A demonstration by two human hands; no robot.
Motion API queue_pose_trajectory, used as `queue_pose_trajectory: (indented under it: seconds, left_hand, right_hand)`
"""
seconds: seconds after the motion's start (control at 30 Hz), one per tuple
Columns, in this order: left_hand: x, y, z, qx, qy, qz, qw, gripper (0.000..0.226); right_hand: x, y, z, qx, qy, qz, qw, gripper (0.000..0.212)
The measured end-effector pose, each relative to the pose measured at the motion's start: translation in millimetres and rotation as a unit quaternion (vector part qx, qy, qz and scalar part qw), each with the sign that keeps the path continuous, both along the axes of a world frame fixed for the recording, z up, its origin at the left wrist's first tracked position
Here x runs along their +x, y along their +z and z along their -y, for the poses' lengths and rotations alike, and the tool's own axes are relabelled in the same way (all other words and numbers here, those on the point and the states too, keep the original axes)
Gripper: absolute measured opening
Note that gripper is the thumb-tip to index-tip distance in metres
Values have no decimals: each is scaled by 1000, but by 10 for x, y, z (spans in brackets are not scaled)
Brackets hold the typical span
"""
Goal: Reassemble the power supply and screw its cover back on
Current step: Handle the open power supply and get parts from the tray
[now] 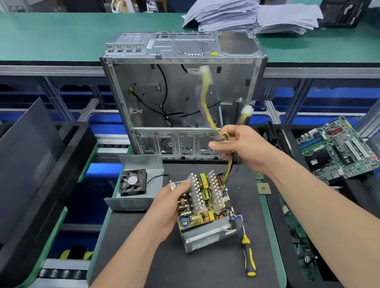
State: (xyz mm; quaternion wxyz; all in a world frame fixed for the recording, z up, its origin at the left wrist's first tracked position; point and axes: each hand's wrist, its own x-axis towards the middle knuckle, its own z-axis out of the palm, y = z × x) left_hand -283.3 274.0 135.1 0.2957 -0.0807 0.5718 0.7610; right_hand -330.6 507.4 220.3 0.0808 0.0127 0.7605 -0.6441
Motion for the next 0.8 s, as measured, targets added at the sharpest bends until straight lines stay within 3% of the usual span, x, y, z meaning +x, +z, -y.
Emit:
queue_pose_trajectory:
  seconds: [0.1,0.17,0.23,0.37,0.47,0.6,0.8]
  left_hand:
    - [21,-18,-1,2,3,8,1000,33]
    - [40,-38,-9,6,5,20,1000,34]
    - [53,-60,-11,9,12,41,999,36]
    - [90,-108,1,9,18,74,997,35]
    - [114,-128,-2,13,31,87,996,33]
    - [137,-113,-13,23,37,99,994,29]
    - [151,-189,11,64,62,142,986,30]
  right_hand:
    - [36,17,-5,73,-26,-62,995,40]
    - [69,9,-35,153,-50,-59,985,44]
    - [91,-14,-81,171,-61,-42,982,53]
    - [132,-119,-161,134,-84,35,987,63]
    - [176,-259,-223,121,-125,88,981,55]
    - [205,-463,-244,28,-188,124,974,33]
    - [246,-608,-302,-126,-207,212,947,44]
